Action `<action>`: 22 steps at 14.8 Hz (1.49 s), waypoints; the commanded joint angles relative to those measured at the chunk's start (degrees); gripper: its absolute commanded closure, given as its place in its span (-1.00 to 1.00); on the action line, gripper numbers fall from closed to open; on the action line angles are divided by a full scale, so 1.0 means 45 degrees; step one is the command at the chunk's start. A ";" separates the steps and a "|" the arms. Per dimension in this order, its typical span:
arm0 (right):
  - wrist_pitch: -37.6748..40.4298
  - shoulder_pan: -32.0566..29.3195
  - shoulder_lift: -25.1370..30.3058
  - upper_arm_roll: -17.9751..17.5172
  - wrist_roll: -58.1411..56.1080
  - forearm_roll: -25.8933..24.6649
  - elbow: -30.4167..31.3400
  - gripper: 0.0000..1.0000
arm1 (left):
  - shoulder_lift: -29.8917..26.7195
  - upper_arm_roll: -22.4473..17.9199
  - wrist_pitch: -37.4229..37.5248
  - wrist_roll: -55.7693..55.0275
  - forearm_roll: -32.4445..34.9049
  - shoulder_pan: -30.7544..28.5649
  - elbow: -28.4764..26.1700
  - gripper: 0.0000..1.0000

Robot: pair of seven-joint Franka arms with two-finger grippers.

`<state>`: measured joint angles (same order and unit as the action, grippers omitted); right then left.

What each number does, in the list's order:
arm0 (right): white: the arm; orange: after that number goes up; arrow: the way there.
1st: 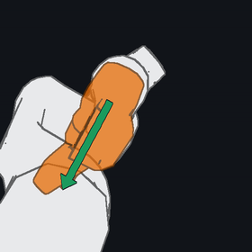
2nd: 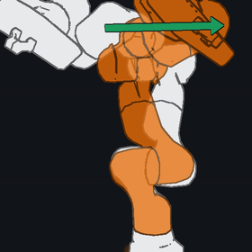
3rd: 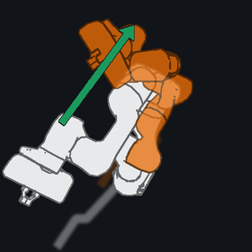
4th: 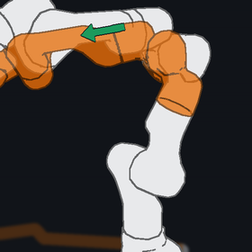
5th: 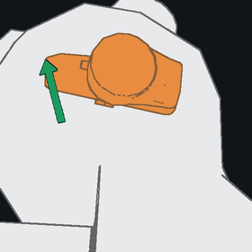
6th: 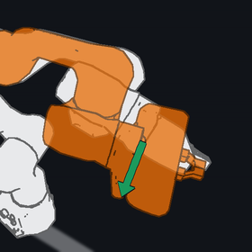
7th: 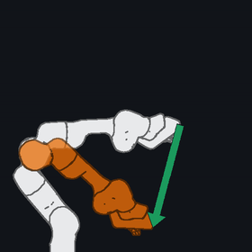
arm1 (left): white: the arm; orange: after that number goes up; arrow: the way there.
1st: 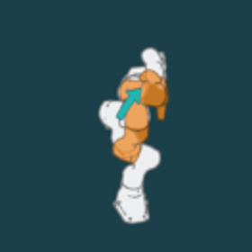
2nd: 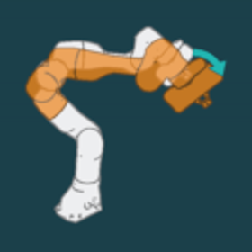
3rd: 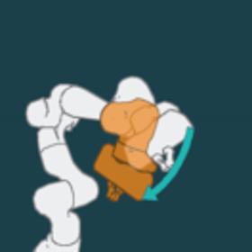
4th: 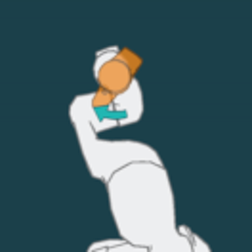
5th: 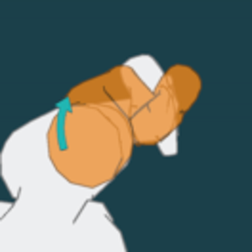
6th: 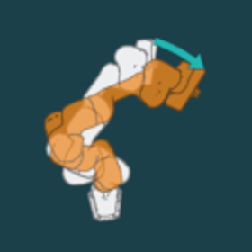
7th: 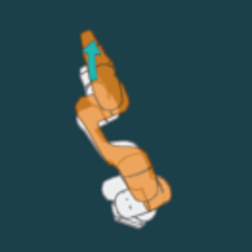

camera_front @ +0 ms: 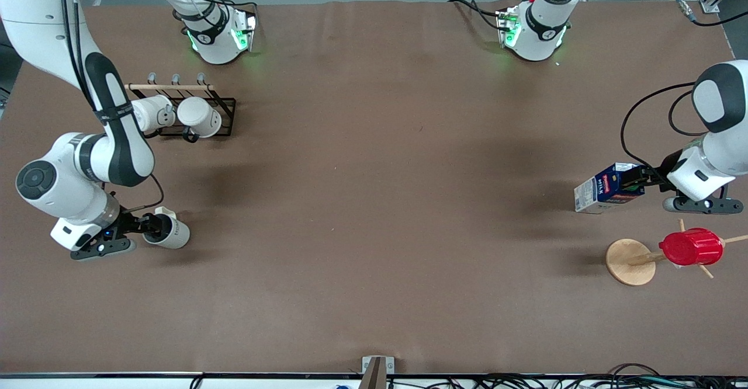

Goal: Place cup and milk on table
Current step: 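Grasp the white mug with the right gripper while the left gripper grasps the carton, then carry the white mug toward the table middle with the right gripper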

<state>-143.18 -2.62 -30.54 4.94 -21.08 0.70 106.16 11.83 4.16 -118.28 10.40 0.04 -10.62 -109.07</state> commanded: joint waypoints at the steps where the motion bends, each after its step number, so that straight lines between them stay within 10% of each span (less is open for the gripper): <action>1: -0.0174 -0.0022 0.0165 -0.0103 -0.0119 -0.0078 0.0335 0.00 | 0.0086 0.0052 -0.0316 -0.0202 -0.0008 -0.0022 -0.0215 -1.00; 4: -0.0154 -0.0022 0.0145 -0.0103 0.0036 -0.0040 0.0296 0.96 | 0.0281 0.0052 -0.0374 -0.0202 -0.0008 -0.0022 -0.0333 -1.00; 12: 0.2883 0.0425 0.0730 -0.0589 0.1988 0.0117 -0.1165 0.99 | 0.0555 0.0013 -0.1330 -0.0221 0.0070 -0.0061 -0.1015 -1.00; 22: 0.4162 0.1557 0.0577 -0.6116 0.8235 -0.0876 -0.2534 0.99 | 0.0263 0.0072 -0.1312 -0.0202 0.0168 -0.0393 -0.1446 -1.00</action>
<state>-124.94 3.91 -25.46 -20.30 12.05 -0.52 97.12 15.00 4.16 -123.56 9.93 0.04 -12.34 -114.11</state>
